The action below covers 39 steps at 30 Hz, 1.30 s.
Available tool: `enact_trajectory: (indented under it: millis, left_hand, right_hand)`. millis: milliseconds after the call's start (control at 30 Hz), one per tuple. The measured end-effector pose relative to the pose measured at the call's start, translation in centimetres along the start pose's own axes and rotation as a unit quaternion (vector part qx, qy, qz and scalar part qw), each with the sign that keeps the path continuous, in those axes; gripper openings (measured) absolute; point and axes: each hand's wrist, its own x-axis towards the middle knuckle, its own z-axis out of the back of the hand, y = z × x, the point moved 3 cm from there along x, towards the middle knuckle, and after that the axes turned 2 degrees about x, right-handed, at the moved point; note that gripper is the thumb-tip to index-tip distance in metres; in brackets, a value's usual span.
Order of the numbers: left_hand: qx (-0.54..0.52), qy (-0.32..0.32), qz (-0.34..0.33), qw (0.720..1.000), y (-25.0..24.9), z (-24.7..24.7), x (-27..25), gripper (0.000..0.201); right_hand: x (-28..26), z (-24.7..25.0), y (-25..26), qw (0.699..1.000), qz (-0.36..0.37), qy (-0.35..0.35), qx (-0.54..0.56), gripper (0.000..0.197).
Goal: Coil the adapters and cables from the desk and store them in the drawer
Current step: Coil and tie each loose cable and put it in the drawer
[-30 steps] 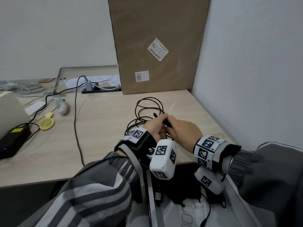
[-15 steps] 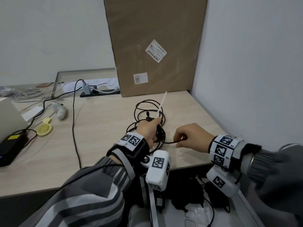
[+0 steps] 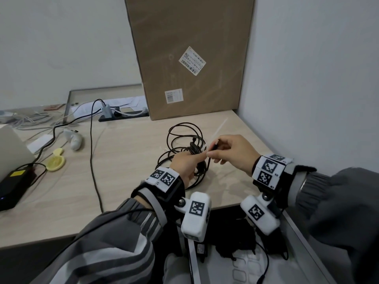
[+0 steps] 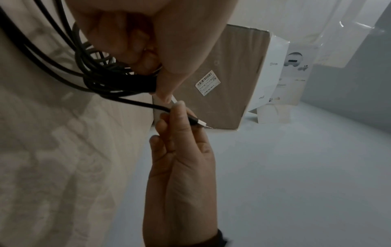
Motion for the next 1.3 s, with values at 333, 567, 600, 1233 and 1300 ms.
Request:
enact_trajectory:
  millis: [333,567,600,1233,1300]
  left_hand:
    - [0.095,0.051,-0.064,0.992,-1.2,-1.0,-1.2,0.029]
    - [0.105,0.063,-0.098,0.988,-1.6,-1.8,-1.7,0.036]
    - [0.104,0.066,-0.103,0.987,-1.7,-1.9,-1.8,0.035]
    - [0.137,0.066,-0.125,0.98,-2.1,-2.2,-1.0,0.036]
    - [0.128,0.073,-0.127,0.981,-2.1,-2.2,-0.7,0.023]
  right_hand:
    - [0.3,1.1,0.0,0.999,0.0,-0.027,-0.029,0.02]
    - [0.3,1.2,0.0,0.998,-0.033,-0.02,0.048,0.016]
    - [0.3,1.2,0.0,0.997,-0.039,-0.019,0.056,0.016]
    - [0.5,1.3,0.1,0.996,-0.046,-0.077,0.005,0.023]
    - [0.5,1.3,0.2,0.997,-0.04,-0.06,0.003,0.02]
